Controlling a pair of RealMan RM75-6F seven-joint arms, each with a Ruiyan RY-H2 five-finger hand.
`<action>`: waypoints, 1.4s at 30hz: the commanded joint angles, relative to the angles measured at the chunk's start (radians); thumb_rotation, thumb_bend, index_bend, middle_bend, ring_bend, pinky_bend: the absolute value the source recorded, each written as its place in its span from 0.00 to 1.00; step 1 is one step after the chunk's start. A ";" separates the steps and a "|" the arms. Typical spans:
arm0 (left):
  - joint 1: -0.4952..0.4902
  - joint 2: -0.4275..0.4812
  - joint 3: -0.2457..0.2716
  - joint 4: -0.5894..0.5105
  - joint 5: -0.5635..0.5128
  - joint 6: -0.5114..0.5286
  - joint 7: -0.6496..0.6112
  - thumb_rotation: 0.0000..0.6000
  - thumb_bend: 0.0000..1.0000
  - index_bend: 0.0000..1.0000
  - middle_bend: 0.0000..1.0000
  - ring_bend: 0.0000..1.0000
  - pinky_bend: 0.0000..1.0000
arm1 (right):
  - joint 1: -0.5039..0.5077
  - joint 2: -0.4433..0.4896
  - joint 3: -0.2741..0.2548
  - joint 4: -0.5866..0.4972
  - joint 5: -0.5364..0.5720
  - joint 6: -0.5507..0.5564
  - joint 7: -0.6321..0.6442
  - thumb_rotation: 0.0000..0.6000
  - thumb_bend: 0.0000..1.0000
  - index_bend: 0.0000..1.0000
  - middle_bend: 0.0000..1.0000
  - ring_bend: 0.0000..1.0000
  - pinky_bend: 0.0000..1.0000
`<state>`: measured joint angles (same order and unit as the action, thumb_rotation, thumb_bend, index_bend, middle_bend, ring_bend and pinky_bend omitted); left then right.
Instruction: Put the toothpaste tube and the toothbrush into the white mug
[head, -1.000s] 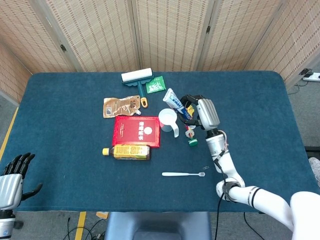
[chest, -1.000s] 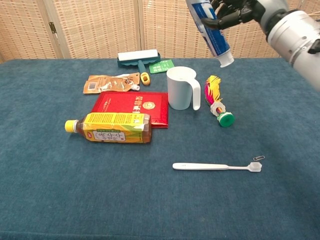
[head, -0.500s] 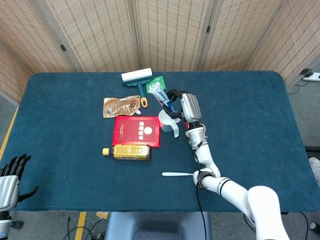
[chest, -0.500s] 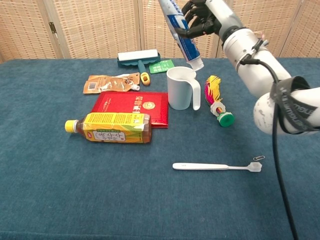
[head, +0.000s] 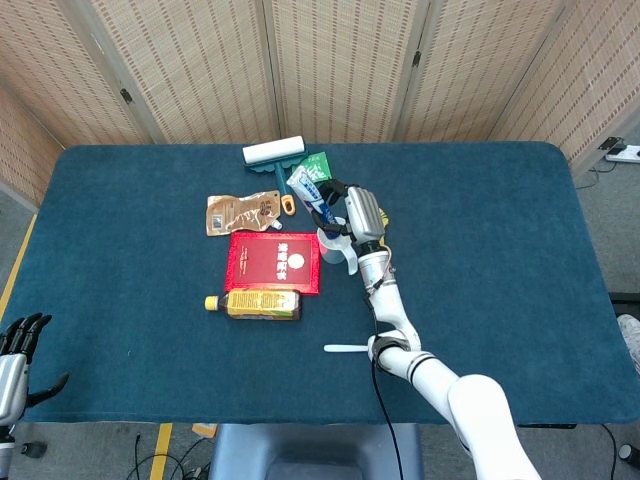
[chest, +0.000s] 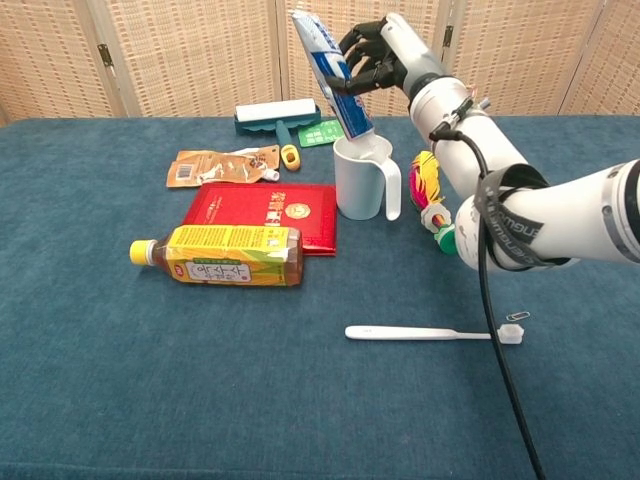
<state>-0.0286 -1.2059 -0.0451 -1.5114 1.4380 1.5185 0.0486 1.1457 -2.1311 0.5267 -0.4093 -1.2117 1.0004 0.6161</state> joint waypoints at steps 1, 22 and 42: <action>0.000 0.000 0.000 -0.002 0.003 0.002 0.001 1.00 0.24 0.15 0.15 0.12 0.20 | 0.009 -0.017 -0.008 0.035 0.002 -0.010 0.029 1.00 0.25 0.66 0.58 0.53 0.39; 0.002 -0.007 -0.003 0.000 -0.003 -0.005 0.001 1.00 0.24 0.15 0.15 0.12 0.20 | -0.007 -0.050 -0.058 0.148 0.000 -0.047 0.126 1.00 0.21 0.56 0.44 0.38 0.32; 0.001 -0.007 -0.006 -0.006 0.005 0.000 0.009 1.00 0.24 0.15 0.15 0.12 0.20 | -0.058 -0.006 -0.118 0.091 -0.036 -0.036 0.150 1.00 0.20 0.11 0.25 0.22 0.18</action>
<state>-0.0279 -1.2133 -0.0513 -1.5177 1.4425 1.5183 0.0573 1.0915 -2.1435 0.4105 -0.3101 -1.2466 0.9656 0.7656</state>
